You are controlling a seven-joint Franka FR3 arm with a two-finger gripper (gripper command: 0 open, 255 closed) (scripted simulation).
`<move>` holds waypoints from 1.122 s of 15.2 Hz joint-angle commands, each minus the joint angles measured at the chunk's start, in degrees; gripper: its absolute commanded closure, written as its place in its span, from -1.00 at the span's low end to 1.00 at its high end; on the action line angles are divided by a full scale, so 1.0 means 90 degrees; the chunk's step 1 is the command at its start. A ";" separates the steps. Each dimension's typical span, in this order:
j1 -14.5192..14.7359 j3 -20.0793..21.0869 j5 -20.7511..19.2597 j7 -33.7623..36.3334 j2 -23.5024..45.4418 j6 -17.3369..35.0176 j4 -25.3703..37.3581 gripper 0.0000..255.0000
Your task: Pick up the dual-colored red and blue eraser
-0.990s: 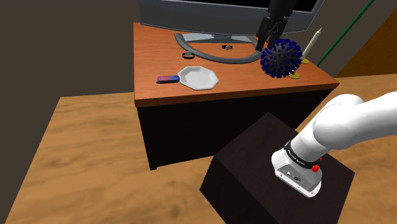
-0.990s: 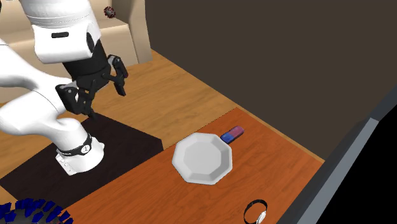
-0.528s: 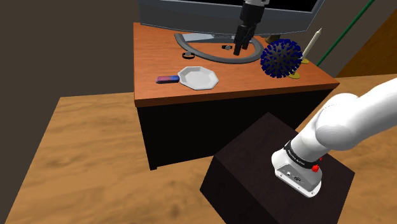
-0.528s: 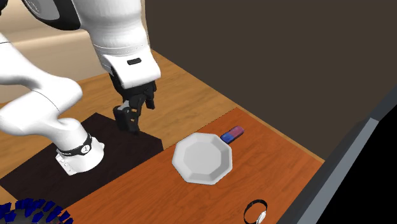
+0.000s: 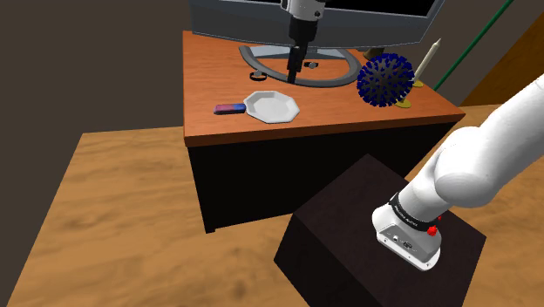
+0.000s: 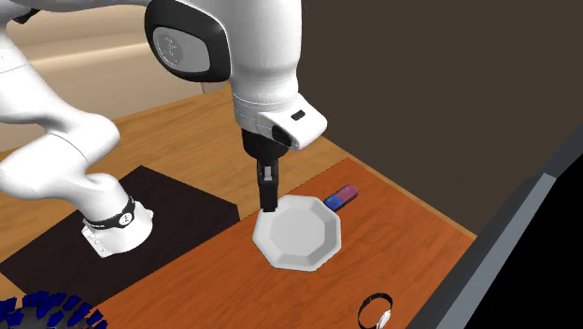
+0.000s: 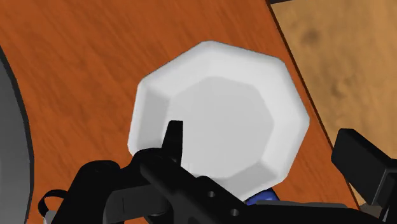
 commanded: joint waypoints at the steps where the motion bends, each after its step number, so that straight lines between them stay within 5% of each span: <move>1: 0.0085 0.0063 -0.0027 -0.0301 0.0409 0.0150 0.0278 -1.00; 17: 0.0821 0.0758 -0.0582 -0.1969 0.3348 0.0746 0.2758 -1.00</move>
